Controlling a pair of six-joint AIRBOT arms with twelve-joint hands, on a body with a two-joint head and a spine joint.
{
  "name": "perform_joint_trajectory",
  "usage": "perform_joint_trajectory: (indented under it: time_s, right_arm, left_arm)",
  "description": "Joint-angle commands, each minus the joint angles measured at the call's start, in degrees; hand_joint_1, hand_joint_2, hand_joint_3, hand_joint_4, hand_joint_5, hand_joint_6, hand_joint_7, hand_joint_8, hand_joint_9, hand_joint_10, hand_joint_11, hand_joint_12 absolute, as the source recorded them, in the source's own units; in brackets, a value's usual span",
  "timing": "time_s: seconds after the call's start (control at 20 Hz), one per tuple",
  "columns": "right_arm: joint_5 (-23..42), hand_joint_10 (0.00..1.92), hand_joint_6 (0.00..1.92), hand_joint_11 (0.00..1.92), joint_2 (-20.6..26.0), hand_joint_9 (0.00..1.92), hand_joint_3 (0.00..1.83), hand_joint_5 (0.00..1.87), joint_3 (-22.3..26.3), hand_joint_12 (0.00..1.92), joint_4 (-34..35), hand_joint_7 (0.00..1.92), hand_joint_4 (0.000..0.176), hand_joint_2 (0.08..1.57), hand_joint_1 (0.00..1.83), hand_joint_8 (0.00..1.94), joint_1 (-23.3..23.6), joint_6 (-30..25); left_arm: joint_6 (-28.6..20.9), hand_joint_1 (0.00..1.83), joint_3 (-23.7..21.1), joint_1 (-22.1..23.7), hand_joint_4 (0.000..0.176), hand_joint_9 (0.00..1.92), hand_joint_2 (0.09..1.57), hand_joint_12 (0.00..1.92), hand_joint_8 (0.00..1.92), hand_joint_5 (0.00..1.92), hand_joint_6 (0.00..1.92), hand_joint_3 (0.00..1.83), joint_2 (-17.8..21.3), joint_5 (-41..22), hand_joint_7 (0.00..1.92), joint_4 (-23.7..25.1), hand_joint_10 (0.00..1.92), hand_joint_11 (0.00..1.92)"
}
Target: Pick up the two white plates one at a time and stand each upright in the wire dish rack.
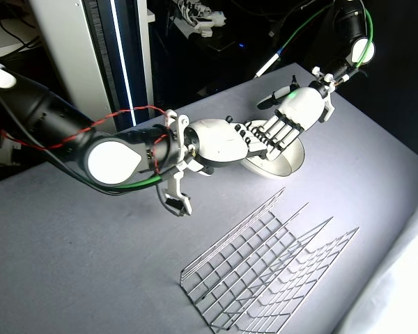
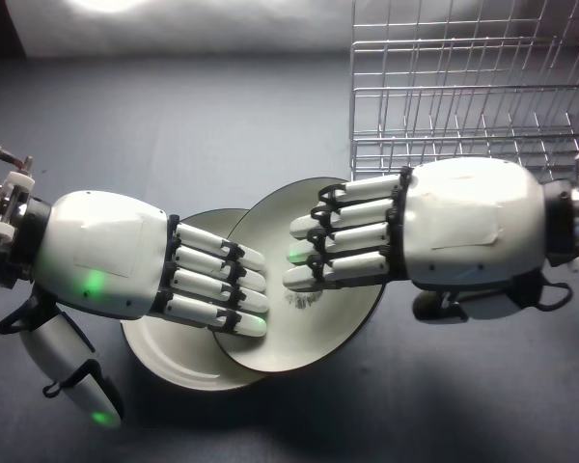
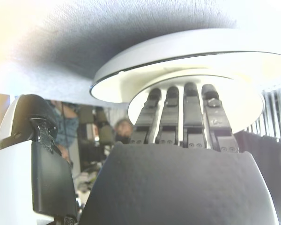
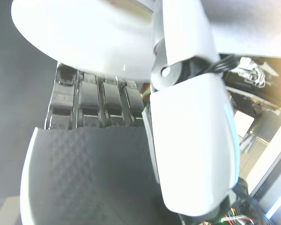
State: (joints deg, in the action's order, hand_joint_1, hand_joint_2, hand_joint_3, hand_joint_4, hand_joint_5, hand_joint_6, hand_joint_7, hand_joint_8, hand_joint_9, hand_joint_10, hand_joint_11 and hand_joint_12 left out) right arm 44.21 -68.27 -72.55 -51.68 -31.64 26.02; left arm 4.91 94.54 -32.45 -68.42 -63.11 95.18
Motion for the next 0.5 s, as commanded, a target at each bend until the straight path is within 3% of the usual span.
perform_joint_trajectory:
  time_s: [0.0, 0.25, 0.3, 0.4, 0.45]
  right_arm:
    - [4.43, 0.04, 0.03, 0.0, -0.54, 0.2, 0.01, 0.23, -0.3, 0.87, 2.86, 0.22, 0.0, 1.09, 1.25, 0.02, 0.96, 0.27]
    - [3.95, 0.04, 0.02, 0.0, -3.72, 0.22, 0.02, 0.23, -2.43, 0.88, 2.89, 0.23, 0.0, 1.11, 1.21, 0.01, 1.04, 0.32]
    - [3.89, 0.05, 0.02, 0.0, -4.32, 0.26, 0.01, 0.27, -3.0, 0.96, 2.89, 0.27, 0.0, 1.1, 1.24, 0.02, 1.04, 0.38]
    - [3.8, 0.07, 0.03, 0.02, -4.9, 0.54, 0.0, 0.51, -3.65, 1.28, 2.89, 0.58, 0.0, 1.07, 1.26, 0.02, 1.03, 0.4]
    - [3.72, 0.07, 0.03, 0.12, -5.06, 0.65, 0.0, 0.6, -3.96, 1.28, 2.9, 0.68, 0.0, 1.09, 1.28, 0.02, 1.01, 0.4]
  left_arm:
    - [0.22, 0.0, 0.1, -0.61, 0.0, 0.0, 1.03, 0.0, 0.0, 0.0, 0.0, 0.0, -0.94, 0.56, 0.0, 1.36, 0.0, 0.01]
    - [0.48, 0.0, 0.35, -0.6, 0.0, 0.0, 1.03, 0.0, 0.0, 0.0, 0.0, 0.0, -1.04, 0.56, 0.0, 1.17, 0.0, 0.0]
    - [0.54, 0.0, 0.37, -0.6, 0.0, 0.0, 1.03, 0.0, 0.0, 0.0, 0.0, 0.0, -1.04, 0.56, 0.0, 1.14, 0.0, 0.0]
    - [0.55, 0.0, 0.42, -0.6, 0.0, 0.0, 1.03, 0.02, 0.0, 0.01, 0.0, 0.0, -1.09, 0.56, 0.01, 1.08, 0.0, 0.03]
    - [0.55, 0.0, 0.49, -0.6, 0.0, 0.0, 1.03, 0.02, 0.0, 0.01, 0.0, 0.0, -1.14, 0.56, 0.01, 1.01, 0.0, 0.03]
